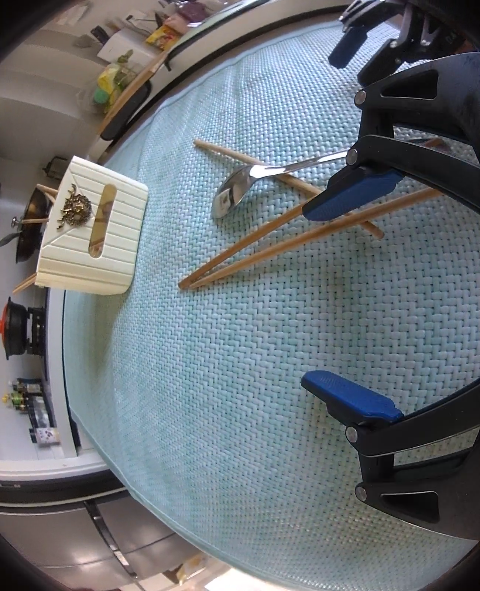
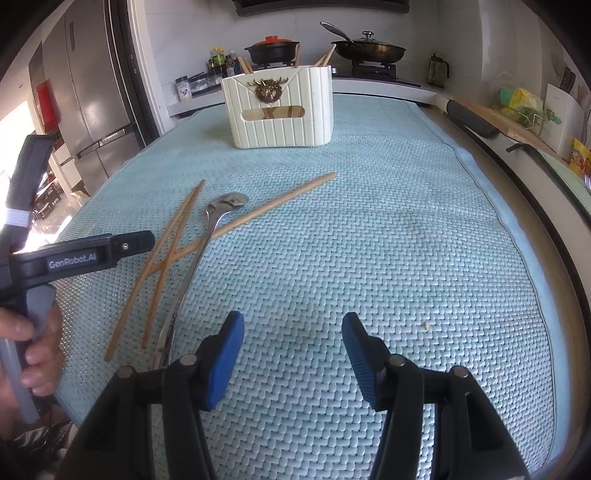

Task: Organize utensils
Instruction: 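Move both tools back over the spoons and chopsticks on the towel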

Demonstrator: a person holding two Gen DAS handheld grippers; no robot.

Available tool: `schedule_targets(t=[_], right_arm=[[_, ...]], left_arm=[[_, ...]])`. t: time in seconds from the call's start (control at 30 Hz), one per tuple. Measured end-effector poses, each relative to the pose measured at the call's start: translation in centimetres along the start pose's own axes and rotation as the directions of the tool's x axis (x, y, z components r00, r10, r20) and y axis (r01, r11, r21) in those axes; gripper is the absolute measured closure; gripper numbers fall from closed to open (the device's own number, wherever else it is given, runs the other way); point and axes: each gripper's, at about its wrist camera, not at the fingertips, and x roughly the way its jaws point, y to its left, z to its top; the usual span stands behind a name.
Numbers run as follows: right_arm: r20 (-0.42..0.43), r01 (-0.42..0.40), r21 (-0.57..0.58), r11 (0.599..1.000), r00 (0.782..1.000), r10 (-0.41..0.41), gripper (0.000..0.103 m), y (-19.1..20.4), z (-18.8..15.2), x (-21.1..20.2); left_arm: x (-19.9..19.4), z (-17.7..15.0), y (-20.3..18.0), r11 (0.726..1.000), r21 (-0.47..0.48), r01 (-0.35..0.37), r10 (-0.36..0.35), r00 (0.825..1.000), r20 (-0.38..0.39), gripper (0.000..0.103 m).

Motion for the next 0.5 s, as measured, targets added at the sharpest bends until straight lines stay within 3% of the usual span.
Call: schedule_targets(t=[0.17, 0.3, 0.43, 0.47, 0.5], right_arm=[[0.009, -0.044, -0.027, 0.999, 0.999, 0.044, 0.047, 1.1, 0.8, 0.2], [-0.018, -0.158, -0.016, 0.987, 0.987, 0.157, 0.047, 2.2, 2.6, 2.0], [-0.061, -0.212, -0.041, 0.976, 0.976, 0.209, 0.047, 4.0, 4.0, 4.7], [-0.073, -0.215, -0.050, 0.975, 0.975, 0.211, 0.049, 4.5, 4.1, 5.3], [-0.088, -0.214, -0.063, 0.975, 0.974, 0.209, 0.061, 4.9, 4.1, 5.9]], left_arm=[[0.7, -0.2, -0.3, 0.999, 0.031, -0.034, 0.034, 0.999, -0.003, 0.019], [0.6, -0.2, 0.1, 0.998, 0.032, -0.048, 0.049, 0.999, -0.006, 0.019], [0.4, -0.5, 0.6, 0.997, 0.039, -0.072, 0.073, 0.997, -0.009, 0.019], [0.4, -0.6, 0.7, 0.996, 0.041, -0.077, 0.077, 0.997, -0.009, 0.019], [0.4, -0.7, 0.8, 0.996, 0.041, -0.081, 0.081, 0.997, -0.008, 0.019]])
